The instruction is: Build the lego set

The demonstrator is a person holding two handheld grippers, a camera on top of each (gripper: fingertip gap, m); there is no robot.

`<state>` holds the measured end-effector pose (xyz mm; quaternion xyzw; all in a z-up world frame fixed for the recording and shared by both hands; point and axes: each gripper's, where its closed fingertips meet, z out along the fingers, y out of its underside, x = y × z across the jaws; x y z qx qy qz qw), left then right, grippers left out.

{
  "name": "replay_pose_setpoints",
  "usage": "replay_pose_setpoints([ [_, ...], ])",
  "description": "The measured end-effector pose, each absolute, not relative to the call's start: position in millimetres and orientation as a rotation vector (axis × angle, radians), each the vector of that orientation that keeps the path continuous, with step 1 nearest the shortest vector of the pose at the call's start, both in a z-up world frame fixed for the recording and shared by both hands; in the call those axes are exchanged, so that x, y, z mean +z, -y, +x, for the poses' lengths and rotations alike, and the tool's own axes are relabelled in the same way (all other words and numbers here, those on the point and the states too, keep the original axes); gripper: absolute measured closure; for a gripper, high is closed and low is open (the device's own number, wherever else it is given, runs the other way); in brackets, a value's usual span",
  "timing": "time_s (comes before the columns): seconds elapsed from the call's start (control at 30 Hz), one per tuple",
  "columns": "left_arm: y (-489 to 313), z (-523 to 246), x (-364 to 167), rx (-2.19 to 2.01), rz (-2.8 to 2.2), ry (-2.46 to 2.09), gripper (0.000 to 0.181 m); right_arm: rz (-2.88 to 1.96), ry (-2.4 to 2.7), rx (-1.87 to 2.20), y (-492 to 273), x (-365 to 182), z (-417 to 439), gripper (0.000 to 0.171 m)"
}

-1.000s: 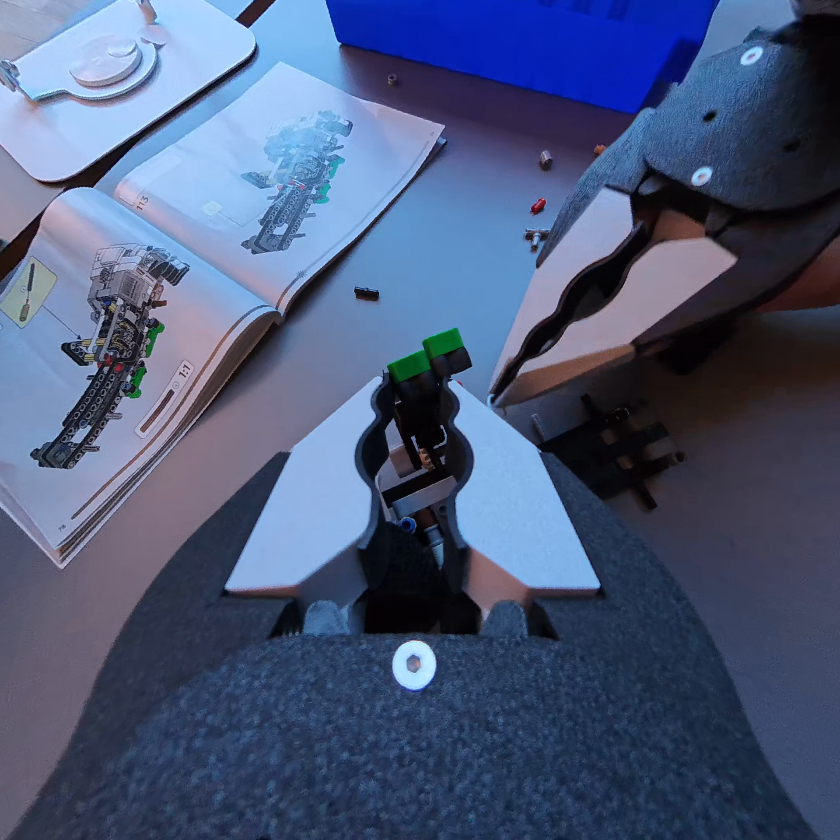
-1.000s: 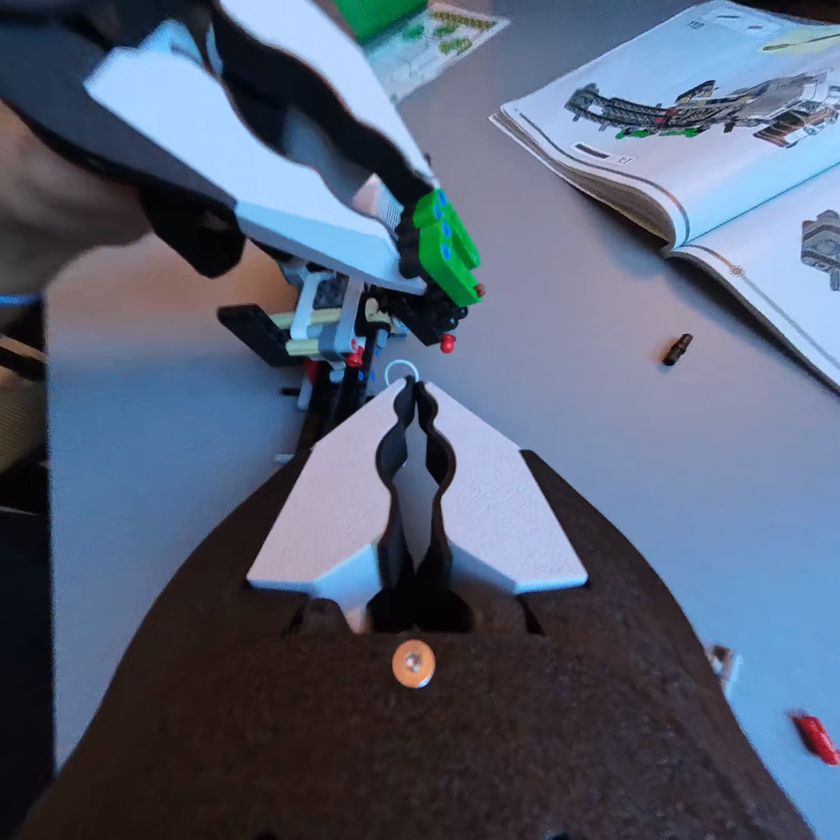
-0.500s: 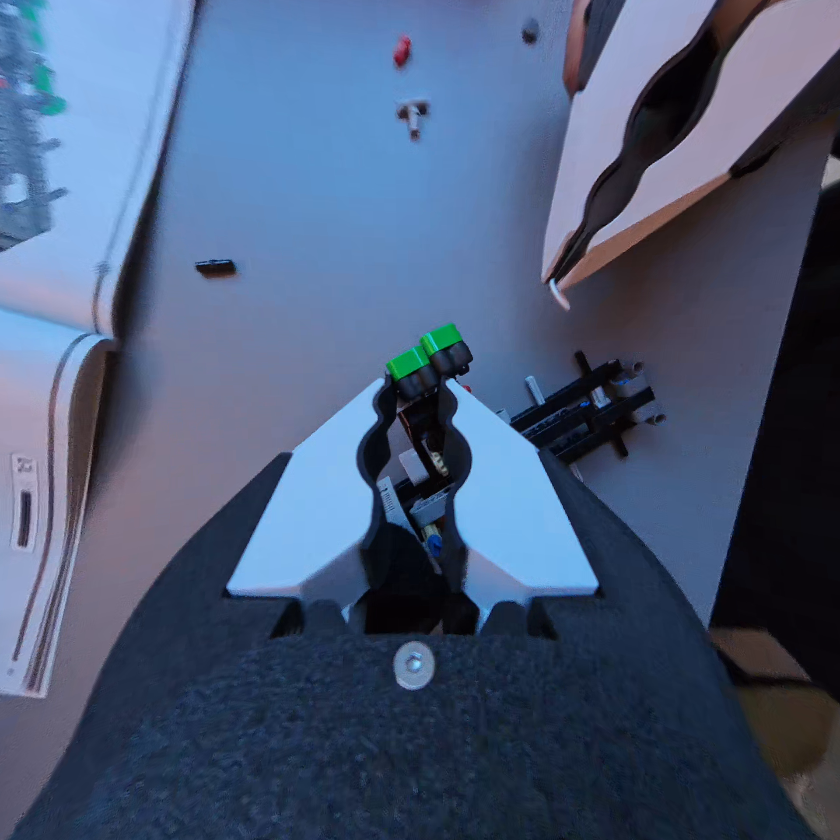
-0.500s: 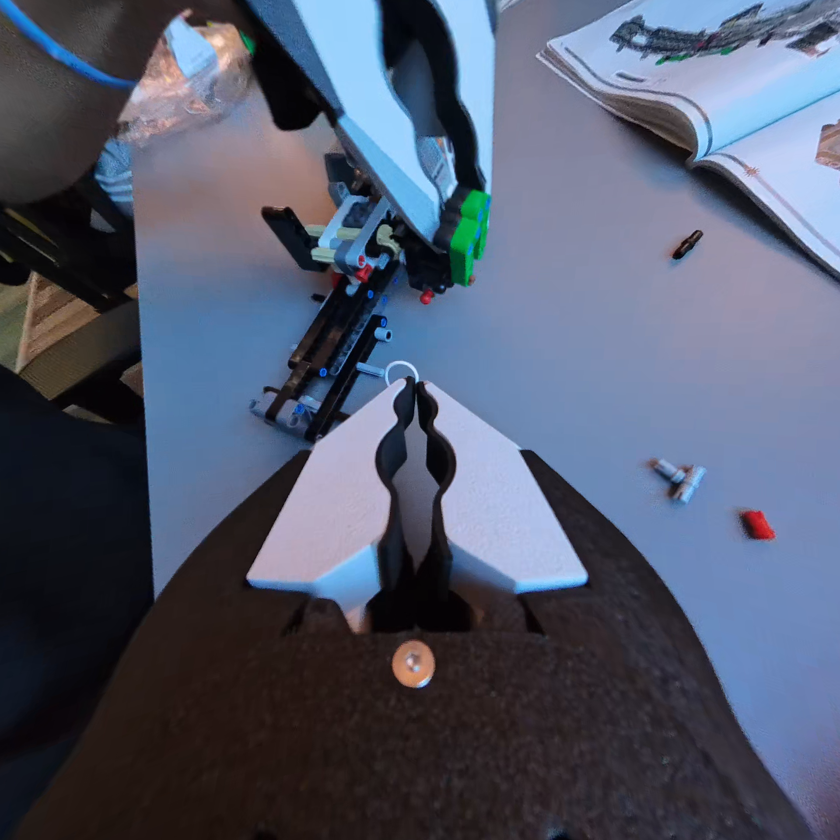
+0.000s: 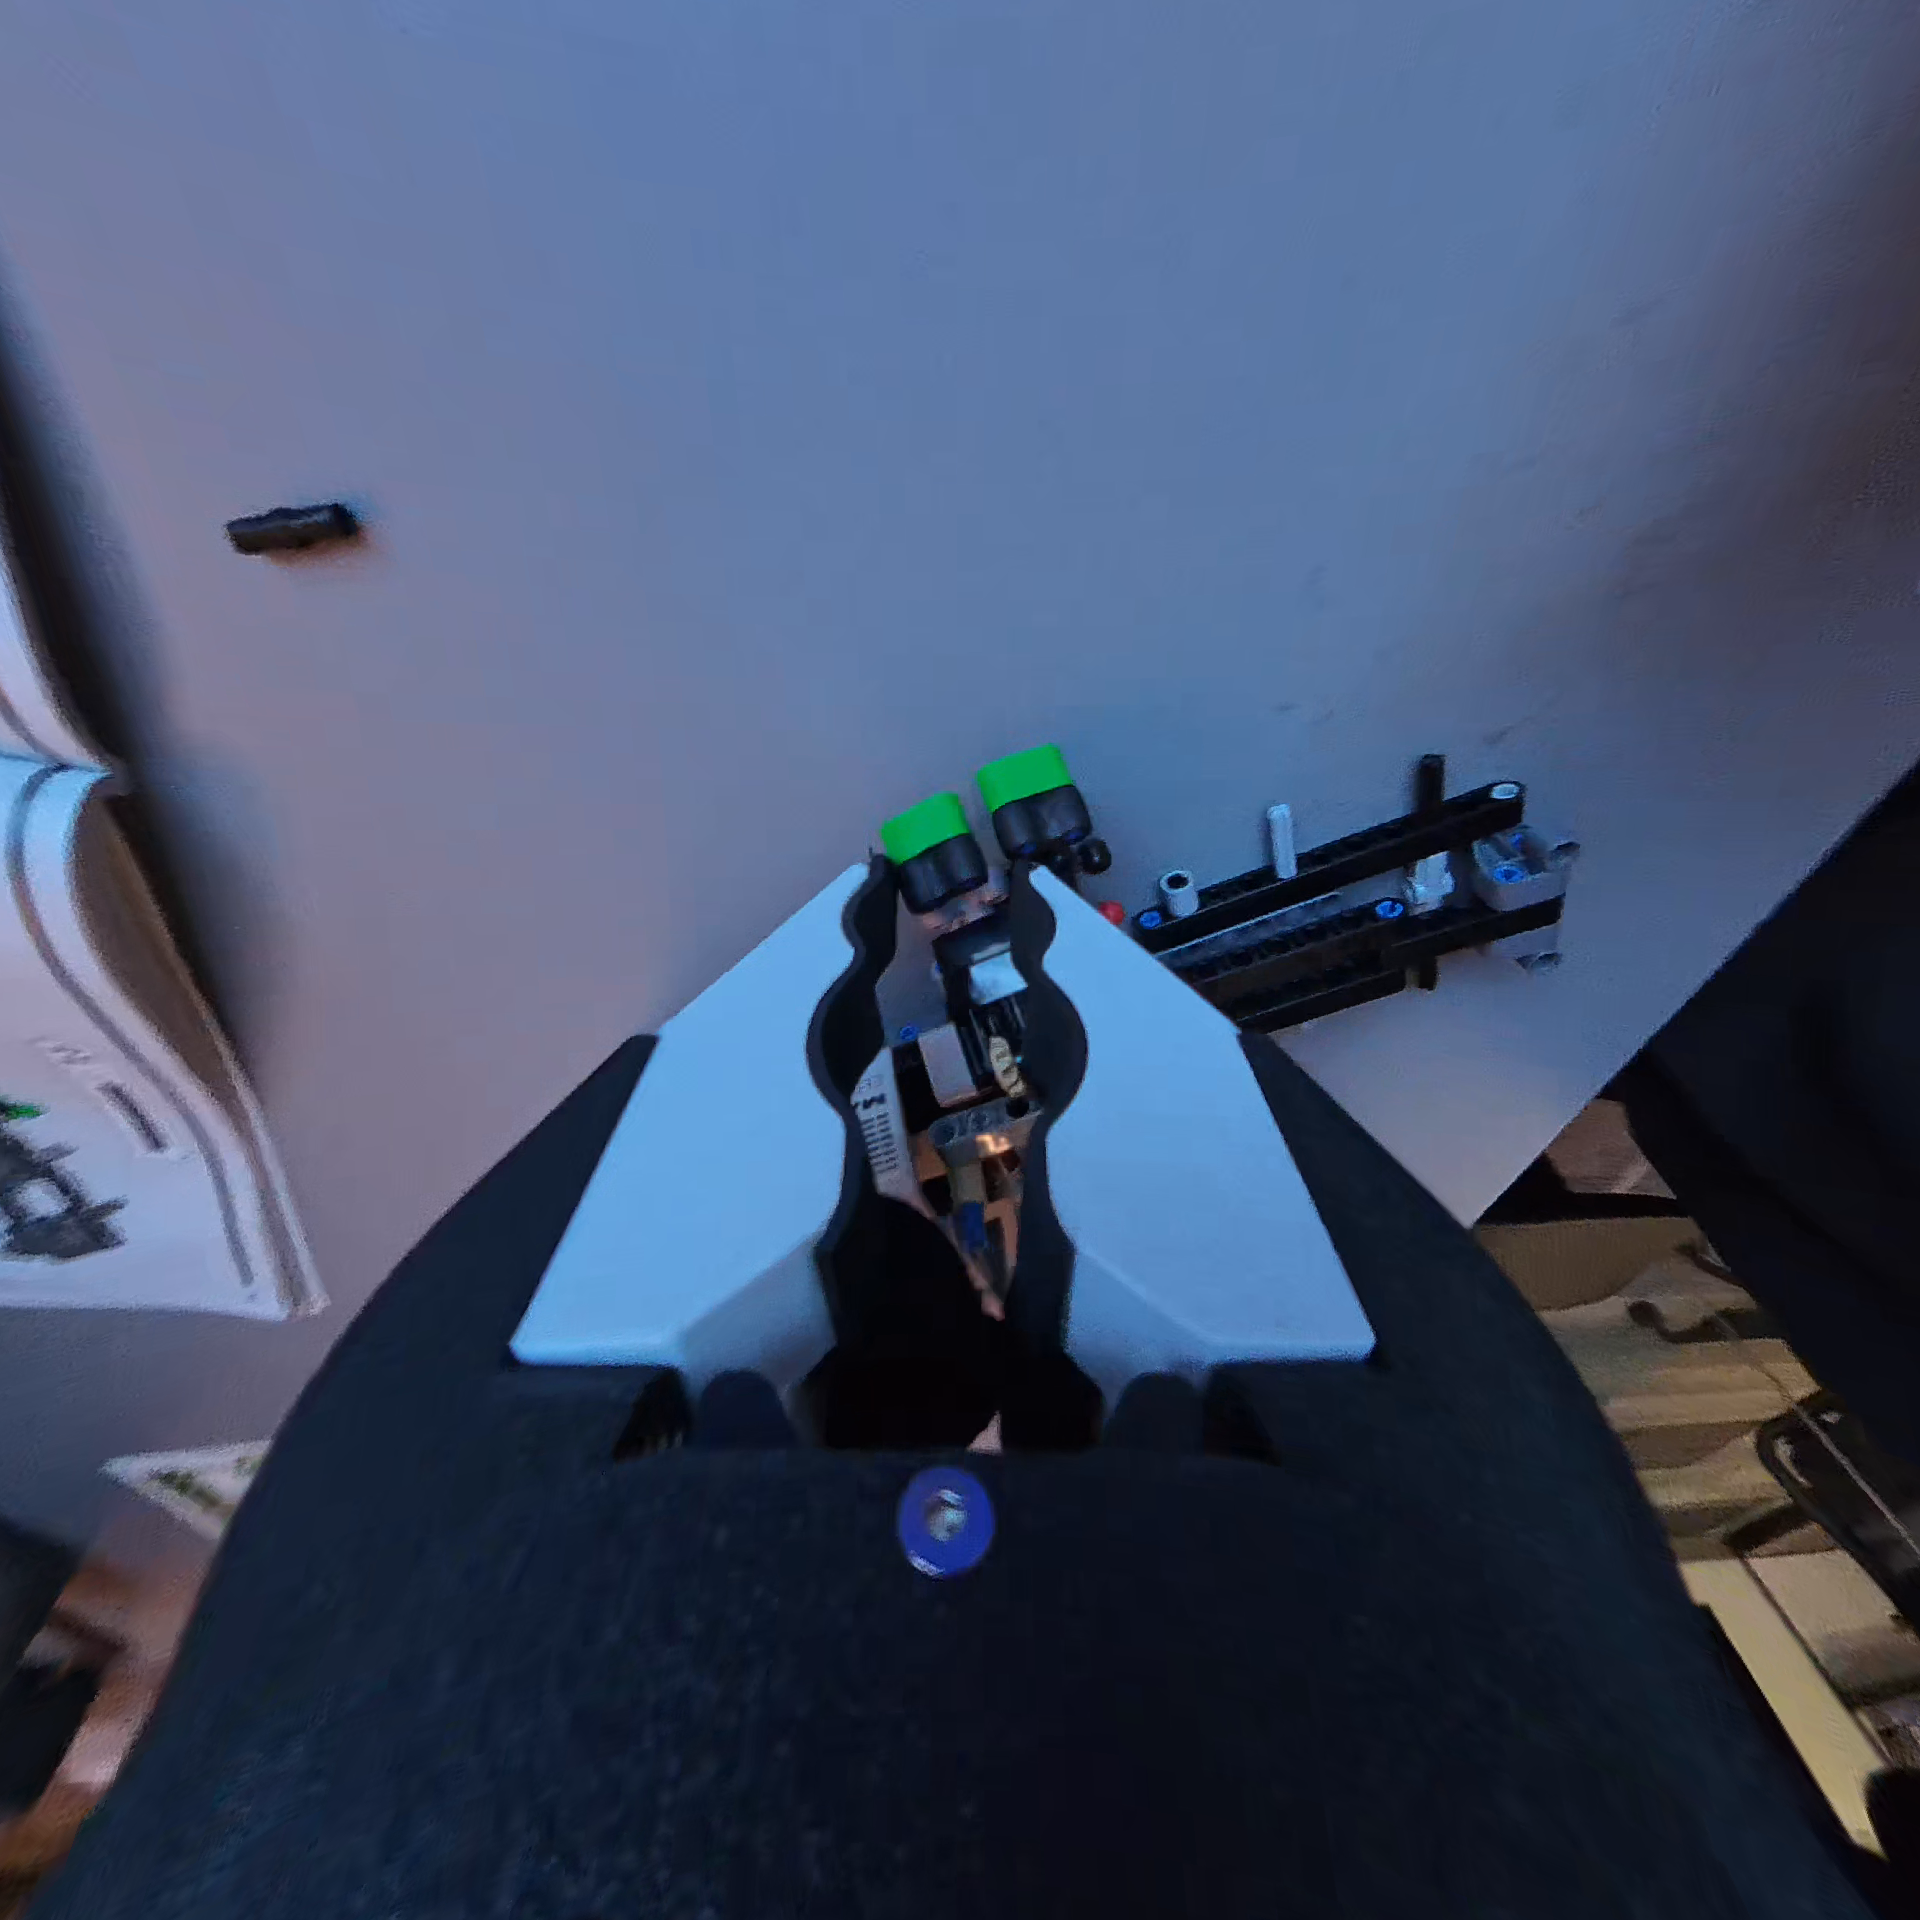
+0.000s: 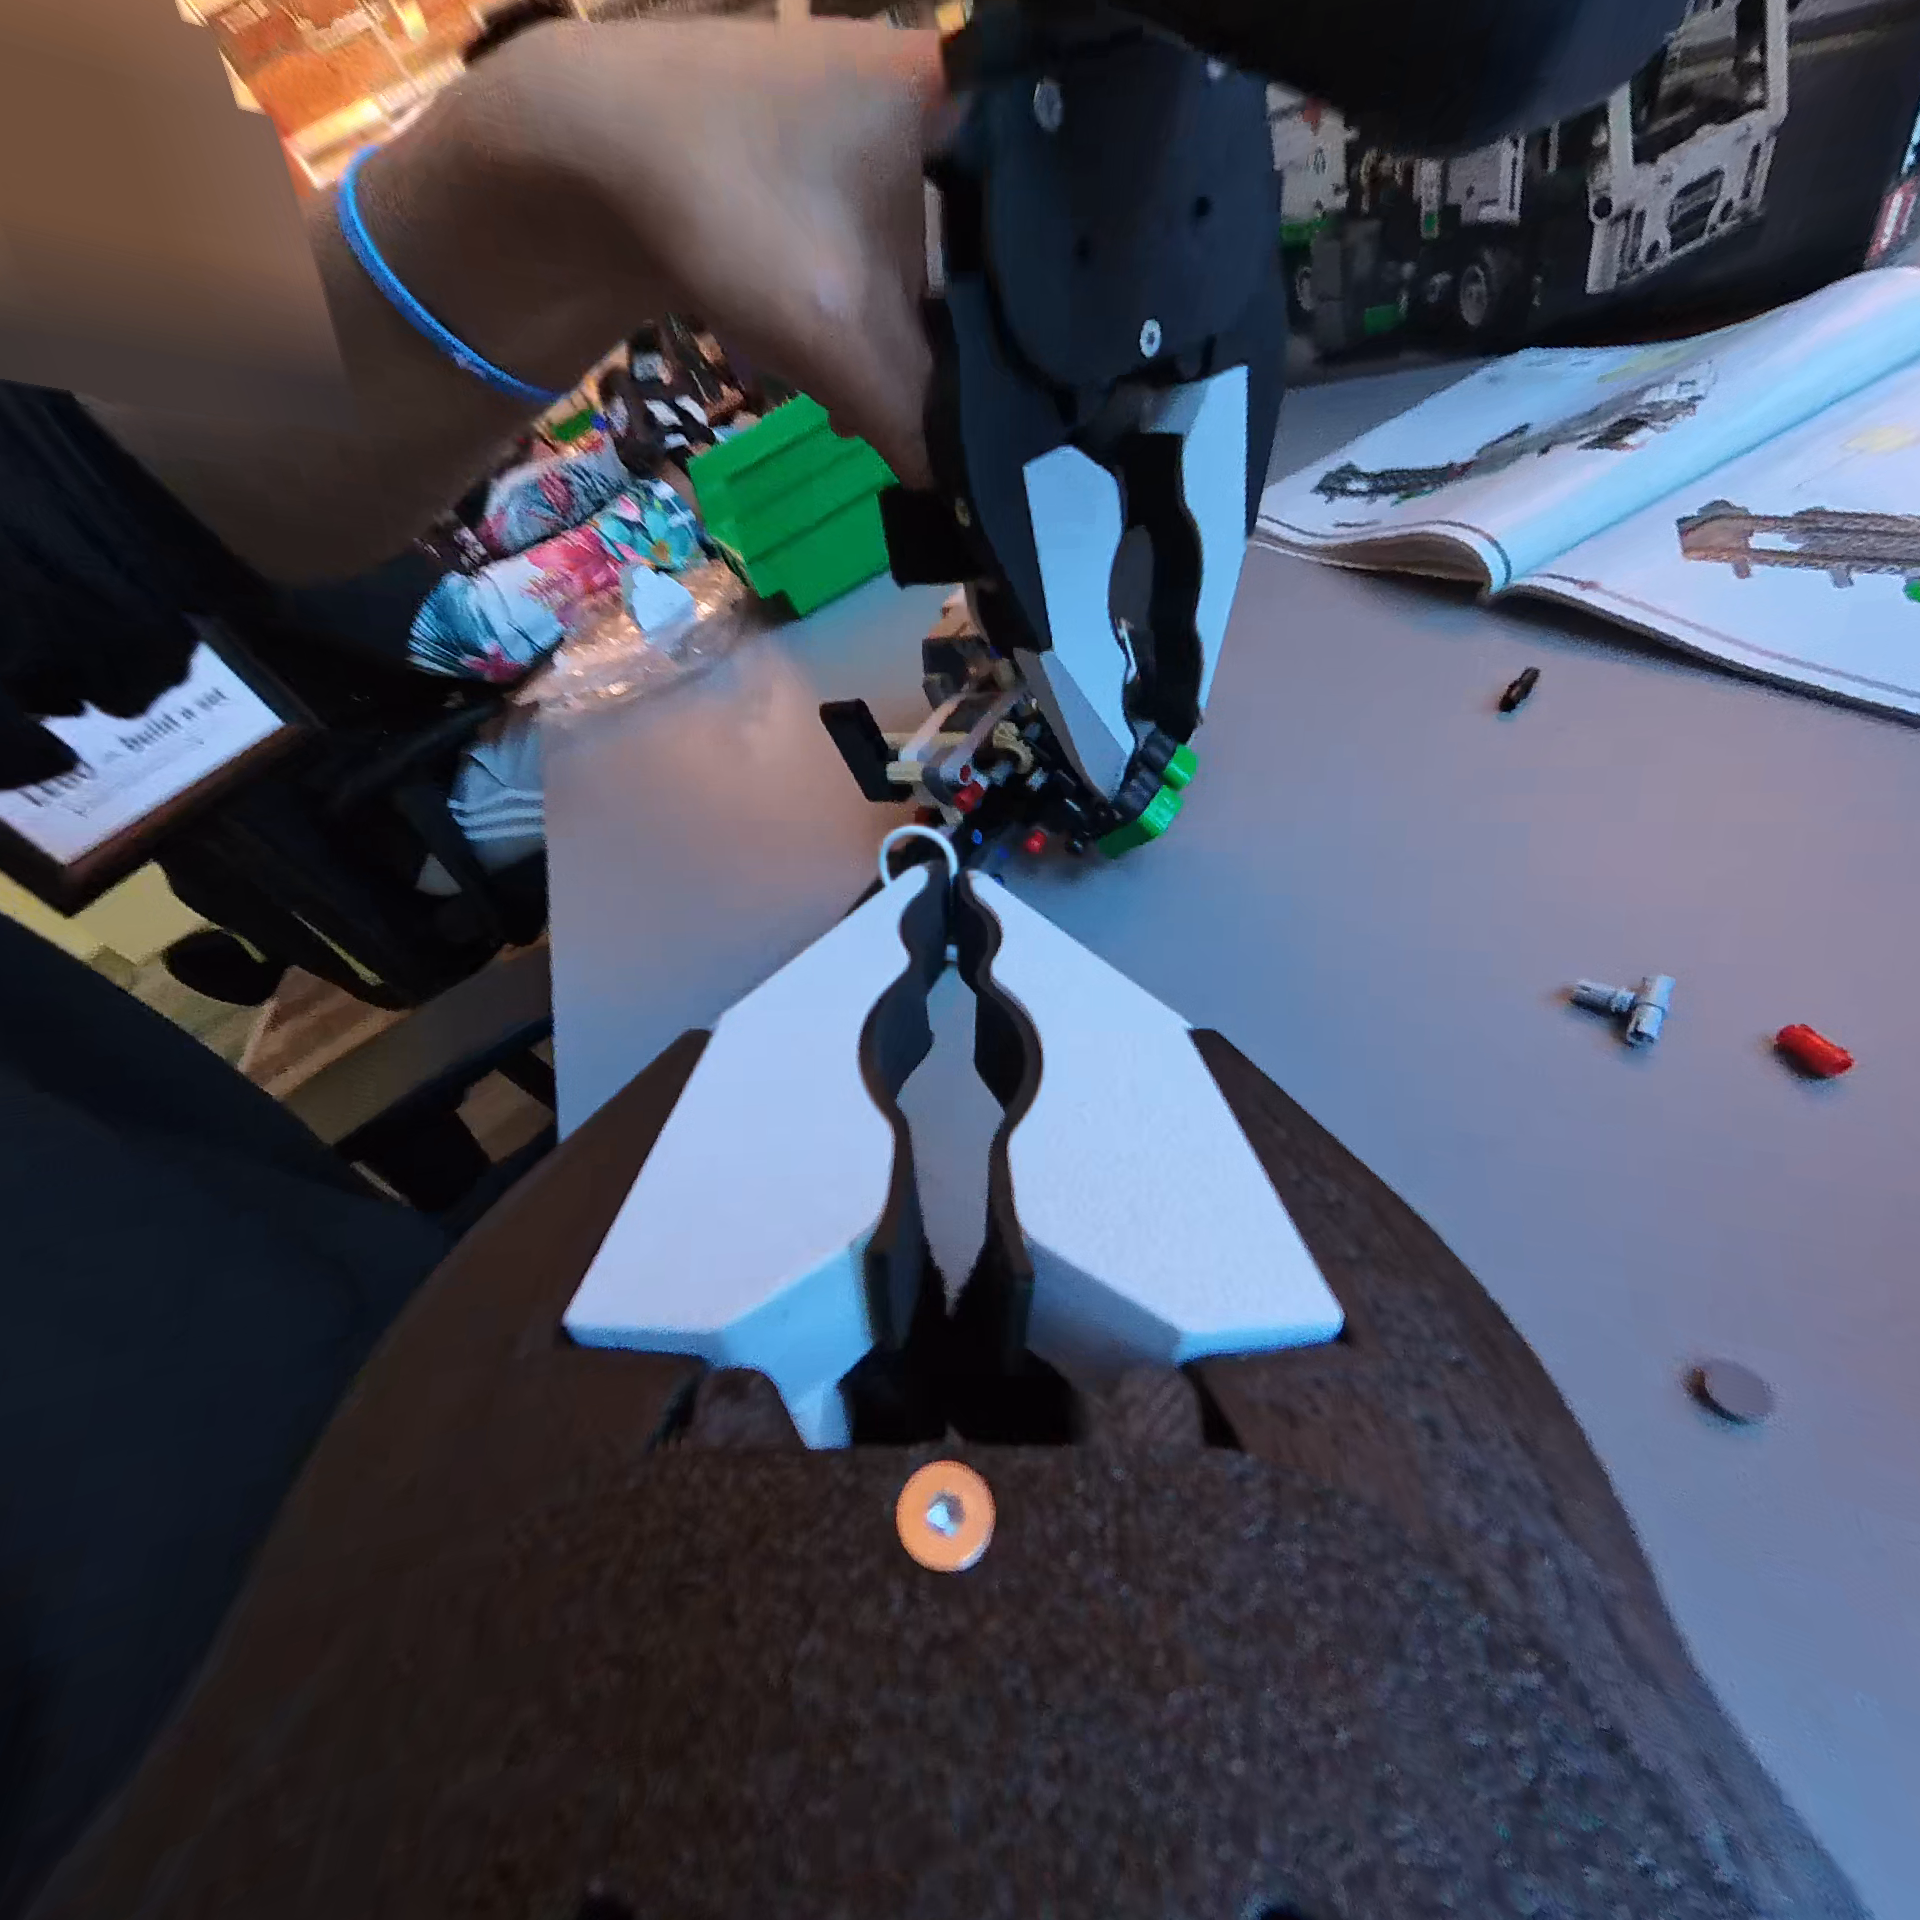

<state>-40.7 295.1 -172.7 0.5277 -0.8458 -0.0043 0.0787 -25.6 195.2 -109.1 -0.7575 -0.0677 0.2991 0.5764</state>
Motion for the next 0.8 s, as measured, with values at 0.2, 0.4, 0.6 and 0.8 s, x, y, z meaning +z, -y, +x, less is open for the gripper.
replay_pose_setpoints([
  [0.2, -303.4, -44.8, -157.3, -0.344, 1.63, 2.468, 0.134, -1.737, 0.148, 0.743, -193.7, -104.3, -24.1, 0.171],
  [0.4, -304.3, -52.8, -148.5, -0.565, 1.668, 2.358, 0.115, -1.737, 0.195, 0.699, -191.3, -104.0, -29.5, 0.171],
  [0.6, -264.9, -23.4, -97.0, 0.169, 2.033, 2.629, 0.128, -1.736, 0.253, 0.561, -192.2, -104.0, -30.0, 0.171],
  [0.8, -212.7, -80.6, -45.5, 1.7, 2.383, 2.542, 0.133, -1.769, 0.294, 0.481, -196.6, -109.3, -33.1, 0.171],
])
